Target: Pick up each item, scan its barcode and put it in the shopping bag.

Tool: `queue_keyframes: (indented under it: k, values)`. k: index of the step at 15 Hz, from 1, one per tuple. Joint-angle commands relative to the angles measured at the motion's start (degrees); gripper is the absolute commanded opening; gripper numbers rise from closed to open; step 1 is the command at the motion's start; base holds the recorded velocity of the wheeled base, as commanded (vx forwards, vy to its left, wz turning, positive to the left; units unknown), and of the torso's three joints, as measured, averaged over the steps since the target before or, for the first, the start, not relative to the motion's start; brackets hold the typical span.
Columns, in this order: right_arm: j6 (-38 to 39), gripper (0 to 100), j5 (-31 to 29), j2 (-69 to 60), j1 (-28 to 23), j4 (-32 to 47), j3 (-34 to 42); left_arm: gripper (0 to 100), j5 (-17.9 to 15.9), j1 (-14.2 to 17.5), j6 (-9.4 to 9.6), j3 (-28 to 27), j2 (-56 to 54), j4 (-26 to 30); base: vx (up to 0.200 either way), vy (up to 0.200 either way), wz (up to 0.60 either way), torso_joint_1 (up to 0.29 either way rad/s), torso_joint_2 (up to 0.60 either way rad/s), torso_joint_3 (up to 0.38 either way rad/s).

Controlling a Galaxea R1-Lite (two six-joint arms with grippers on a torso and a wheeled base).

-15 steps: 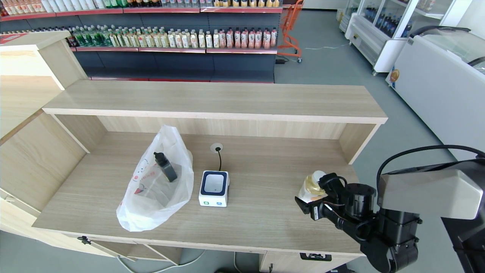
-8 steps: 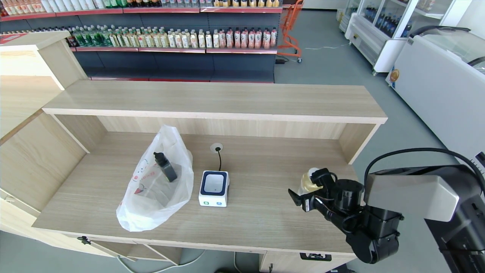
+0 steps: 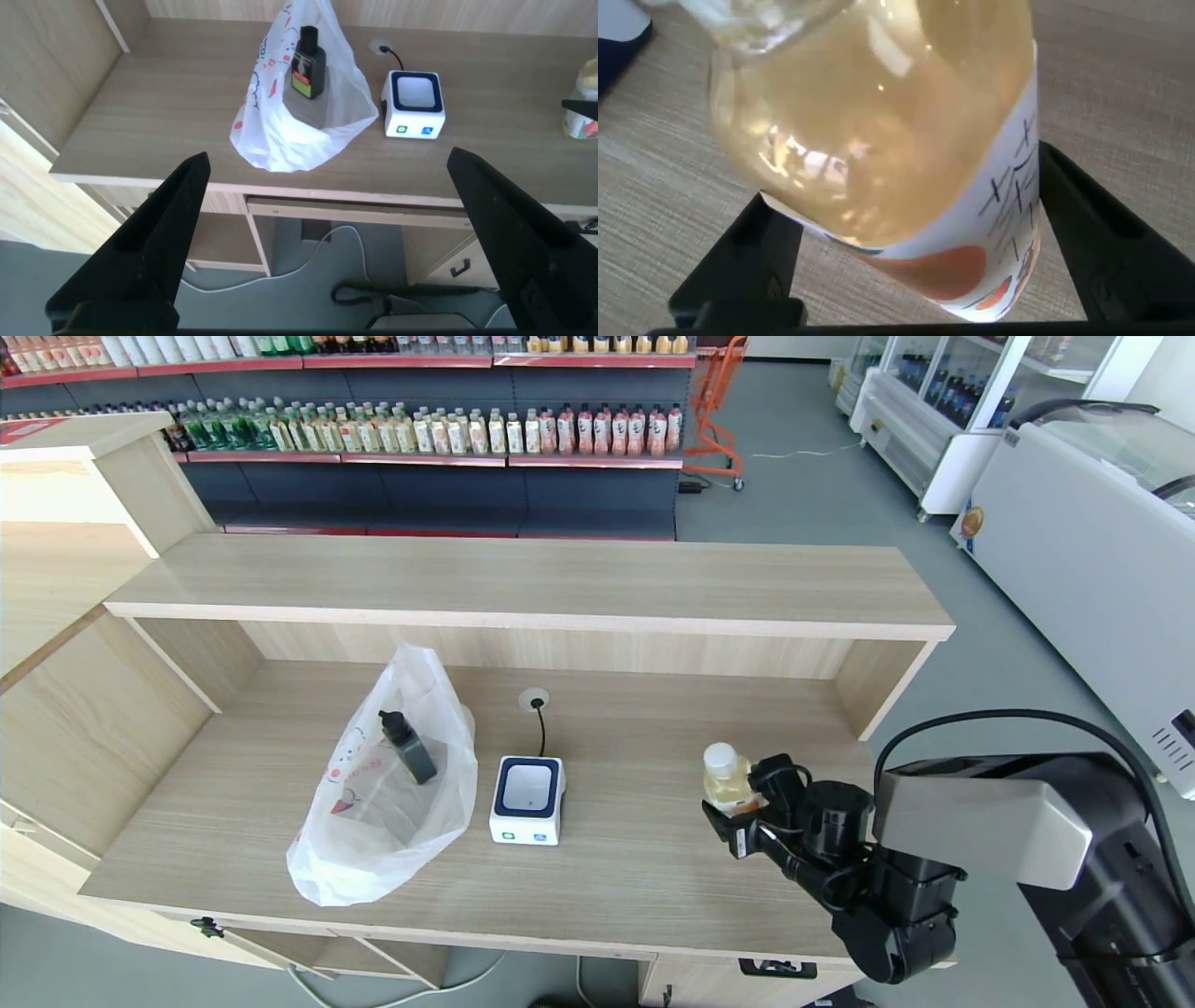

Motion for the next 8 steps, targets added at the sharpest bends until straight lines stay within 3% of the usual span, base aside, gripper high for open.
queue_keyframes:
  k: [1, 8]
  values:
    - [0.1, 0, -0.1, -1.1, 0.0, -0.1, 0.2, 100, 0.0, 0.0, -0.02, 0.0, 0.0, 0.0, 0.000, 0.000, 0.00, 0.000, 0.00, 0.000]
    - [0.5, 0, 0.3, -4.5, -0.3, -0.1, 2.2, 100, 0.0, 0.0, -0.02, 0.0, 0.0, 0.0, 0.000, 0.000, 0.00, 0.000, 0.00, 0.000]
